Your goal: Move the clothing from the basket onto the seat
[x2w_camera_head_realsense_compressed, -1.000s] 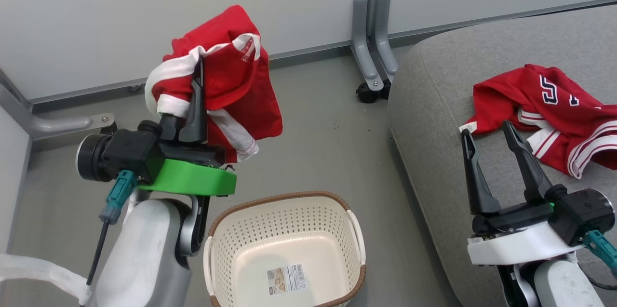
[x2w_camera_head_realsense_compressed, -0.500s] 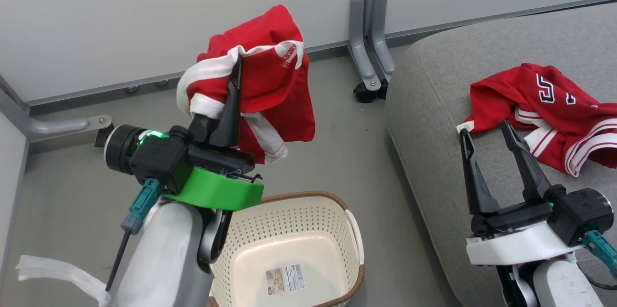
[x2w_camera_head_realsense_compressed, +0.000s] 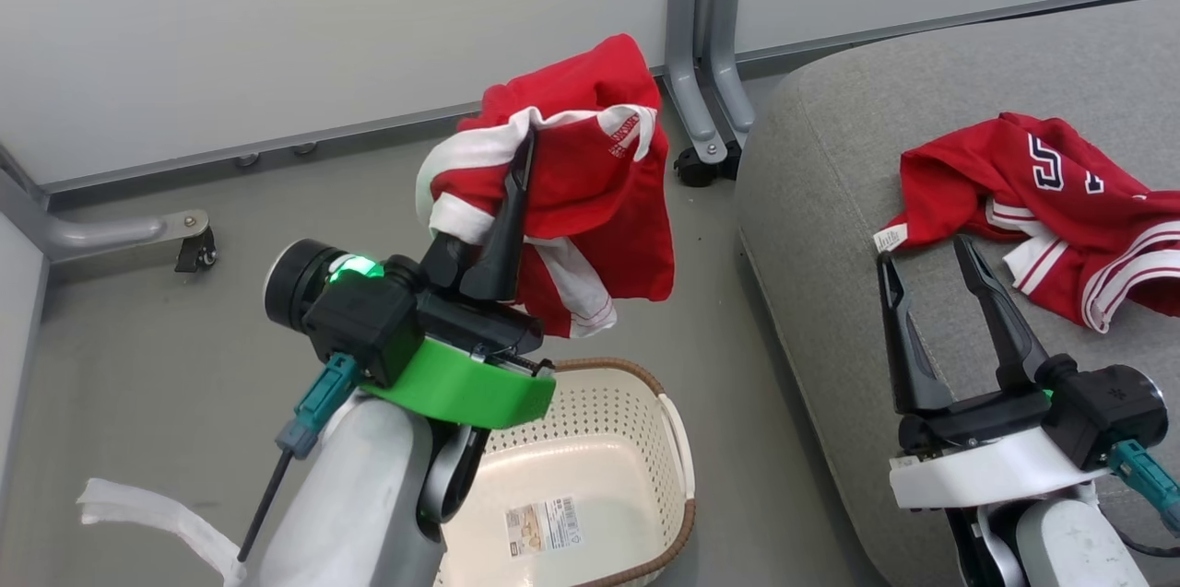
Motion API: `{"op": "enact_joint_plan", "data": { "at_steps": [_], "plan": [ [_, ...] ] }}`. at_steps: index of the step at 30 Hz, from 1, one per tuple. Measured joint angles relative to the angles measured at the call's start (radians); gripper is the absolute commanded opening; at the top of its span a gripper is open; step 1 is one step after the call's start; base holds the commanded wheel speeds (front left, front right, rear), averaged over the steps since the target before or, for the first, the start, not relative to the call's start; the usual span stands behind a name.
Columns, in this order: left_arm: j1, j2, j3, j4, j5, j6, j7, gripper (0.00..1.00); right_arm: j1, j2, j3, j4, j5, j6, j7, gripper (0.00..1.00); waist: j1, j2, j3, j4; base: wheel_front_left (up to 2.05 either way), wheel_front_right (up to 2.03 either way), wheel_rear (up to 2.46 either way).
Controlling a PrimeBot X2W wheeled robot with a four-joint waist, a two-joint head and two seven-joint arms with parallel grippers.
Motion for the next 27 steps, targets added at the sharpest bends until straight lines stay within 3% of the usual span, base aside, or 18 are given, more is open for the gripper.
{"op": "enact_joint_plan", "data": {
  "at_steps": [11, 19, 27],
  "plan": [
    [0.000, 0.000, -0.090, 0.007, -0.040, -0.030, 0.000, 0.00, 0.000, -0.003, -0.002, 0.009, 0.001, 0.000, 0.000, 1.00, 0.0000, 0.0000, 0.006, -0.009, 0.00, 0.00, 0.00],
    [0.000, 0.000, -0.087, 0.007, -0.048, -0.043, 0.000, 0.00, 0.000, -0.007, 0.005, 0.016, 0.002, 0.000, 0.000, 1.00, 0.0001, 0.0000, 0.007, -0.015, 0.00, 0.00, 0.00],
    [0.000, 0.000, -0.089, 0.001, -0.049, -0.045, 0.000, 0.00, -0.004, -0.120, 0.193, -0.019, 0.139, 0.000, 0.000, 1.00, 0.0001, 0.0000, 0.010, -0.011, 0.00, 0.00, 0.00]
  ]
}}
